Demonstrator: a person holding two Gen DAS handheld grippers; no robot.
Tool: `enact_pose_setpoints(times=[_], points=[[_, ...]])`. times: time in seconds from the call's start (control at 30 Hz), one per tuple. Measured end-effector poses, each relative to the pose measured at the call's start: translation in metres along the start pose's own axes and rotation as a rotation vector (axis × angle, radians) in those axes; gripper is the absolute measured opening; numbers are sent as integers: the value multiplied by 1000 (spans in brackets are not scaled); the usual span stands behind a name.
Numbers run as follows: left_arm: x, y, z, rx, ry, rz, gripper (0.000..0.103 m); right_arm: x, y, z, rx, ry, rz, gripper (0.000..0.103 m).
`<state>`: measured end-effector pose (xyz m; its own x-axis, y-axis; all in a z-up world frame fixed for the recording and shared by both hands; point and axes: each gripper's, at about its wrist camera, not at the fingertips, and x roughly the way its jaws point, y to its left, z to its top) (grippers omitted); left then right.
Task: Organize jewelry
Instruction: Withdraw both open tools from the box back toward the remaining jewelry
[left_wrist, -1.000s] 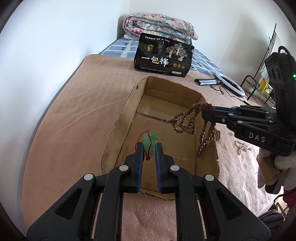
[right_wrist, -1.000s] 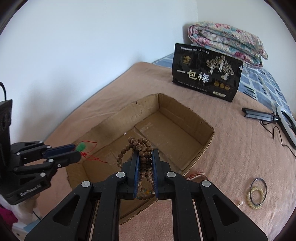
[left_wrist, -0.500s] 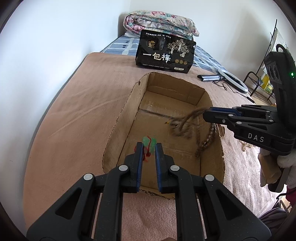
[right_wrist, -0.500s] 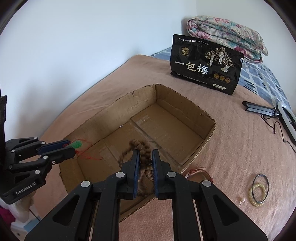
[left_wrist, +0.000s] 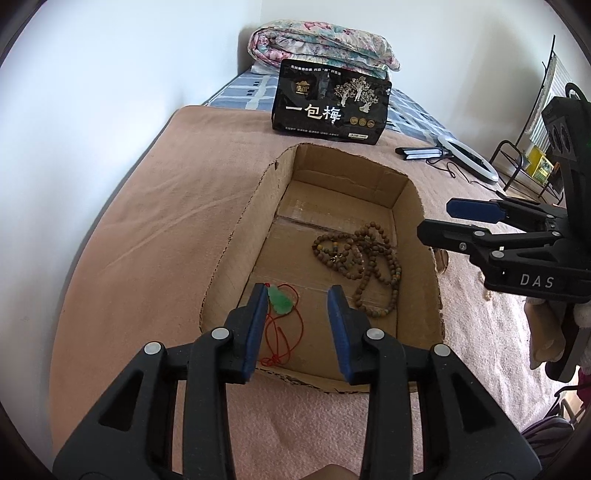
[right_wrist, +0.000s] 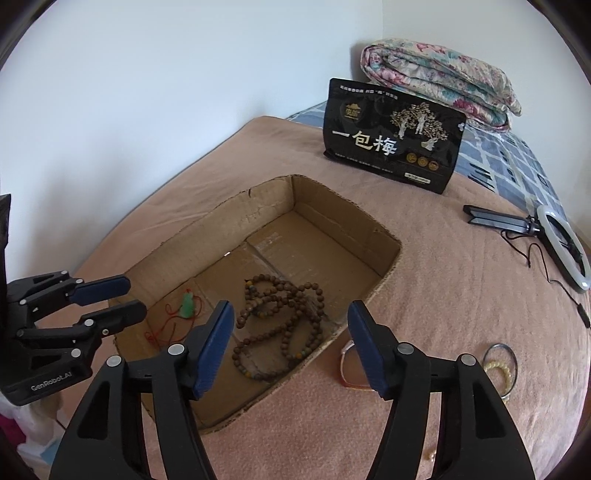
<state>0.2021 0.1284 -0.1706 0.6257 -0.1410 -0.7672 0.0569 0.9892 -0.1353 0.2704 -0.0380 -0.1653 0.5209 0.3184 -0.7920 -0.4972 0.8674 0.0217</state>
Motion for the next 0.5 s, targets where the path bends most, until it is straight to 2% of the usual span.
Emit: enact_pose_setpoints(times=[0.5], points=[[-23, -34, 2, 37, -47, -35, 33, -49, -43, -15, 46, -57, -39, 64]])
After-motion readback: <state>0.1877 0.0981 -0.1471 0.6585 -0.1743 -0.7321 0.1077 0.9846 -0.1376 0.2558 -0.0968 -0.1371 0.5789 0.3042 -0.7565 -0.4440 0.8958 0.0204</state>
